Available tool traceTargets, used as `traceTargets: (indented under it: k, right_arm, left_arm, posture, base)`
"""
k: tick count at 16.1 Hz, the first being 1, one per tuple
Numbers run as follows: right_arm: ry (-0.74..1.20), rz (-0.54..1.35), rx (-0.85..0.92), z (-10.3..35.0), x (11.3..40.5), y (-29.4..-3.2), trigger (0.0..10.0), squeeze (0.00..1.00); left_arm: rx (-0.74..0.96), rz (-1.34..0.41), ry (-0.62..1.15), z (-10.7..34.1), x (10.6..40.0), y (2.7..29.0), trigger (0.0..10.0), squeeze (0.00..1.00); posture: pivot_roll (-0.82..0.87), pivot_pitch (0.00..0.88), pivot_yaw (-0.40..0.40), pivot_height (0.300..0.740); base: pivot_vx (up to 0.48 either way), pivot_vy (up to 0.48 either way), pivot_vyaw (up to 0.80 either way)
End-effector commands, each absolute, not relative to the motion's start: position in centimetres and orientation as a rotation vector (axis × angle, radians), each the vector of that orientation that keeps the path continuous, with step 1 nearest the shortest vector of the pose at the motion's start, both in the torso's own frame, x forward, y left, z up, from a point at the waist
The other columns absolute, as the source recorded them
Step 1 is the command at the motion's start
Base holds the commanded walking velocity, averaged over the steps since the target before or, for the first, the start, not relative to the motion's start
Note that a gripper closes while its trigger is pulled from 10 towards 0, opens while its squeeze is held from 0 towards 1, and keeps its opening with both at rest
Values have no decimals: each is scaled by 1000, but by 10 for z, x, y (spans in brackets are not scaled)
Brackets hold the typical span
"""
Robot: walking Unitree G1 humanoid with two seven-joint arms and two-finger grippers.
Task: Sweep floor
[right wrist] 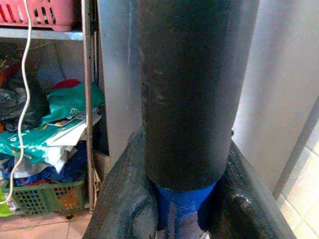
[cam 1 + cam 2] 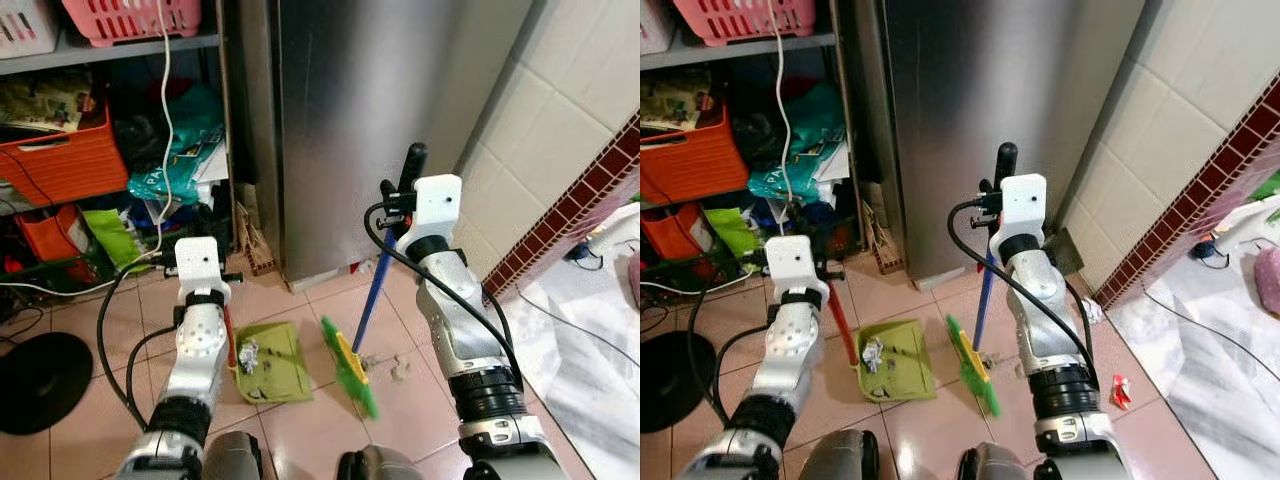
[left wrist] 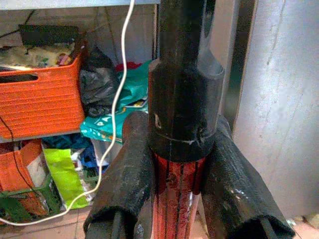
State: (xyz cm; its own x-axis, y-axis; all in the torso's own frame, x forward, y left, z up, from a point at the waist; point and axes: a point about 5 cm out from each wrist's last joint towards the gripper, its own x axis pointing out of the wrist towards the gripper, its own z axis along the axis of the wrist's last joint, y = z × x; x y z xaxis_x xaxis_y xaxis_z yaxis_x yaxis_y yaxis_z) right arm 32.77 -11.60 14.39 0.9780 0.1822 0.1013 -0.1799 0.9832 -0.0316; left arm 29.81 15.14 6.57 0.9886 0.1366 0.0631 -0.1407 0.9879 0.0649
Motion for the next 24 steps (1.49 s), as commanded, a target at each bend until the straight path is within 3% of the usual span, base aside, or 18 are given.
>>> traceTargets:
  k: [1, 9, 13, 16, 24]
  right_arm:
    - [-98, 155, 4, 140, 326, -123, 10000, 0]
    - [-70, 121, 30, 130, 319, -125, 10000, 0]
    - [-32, 94, 168, 139, 331, -124, 10000, 0]
    - [-120, 112, 68, 157, 335, -129, 10000, 0]
    - [-140, 117, 79, 165, 336, -126, 10000, 0]
  left_arm:
    - [81, 101, -68, 69, 295, 147, 10000, 0]
    - [87, 108, -9, 70, 266, 159, 10000, 0]
    - [87, 93, 8, 73, 269, 154, 10000, 0]
    - [78, 111, 13, 78, 270, 154, 10000, 0]
    - [114, 106, 25, 75, 269, 156, 10000, 0]
  posture:
    - [-16, 0, -25, 740]
    - [-6, 0, -12, 740]
    - [-17, 0, -7, 740]
    - [-22, 0, -10, 740]
    - [-15, 0, -1, 740]
  base:
    - [0, 0, 0]
    - [0, 0, 0]
    - [0, 0, 0]
    - [0, 0, 0]
    - [0, 0, 0]
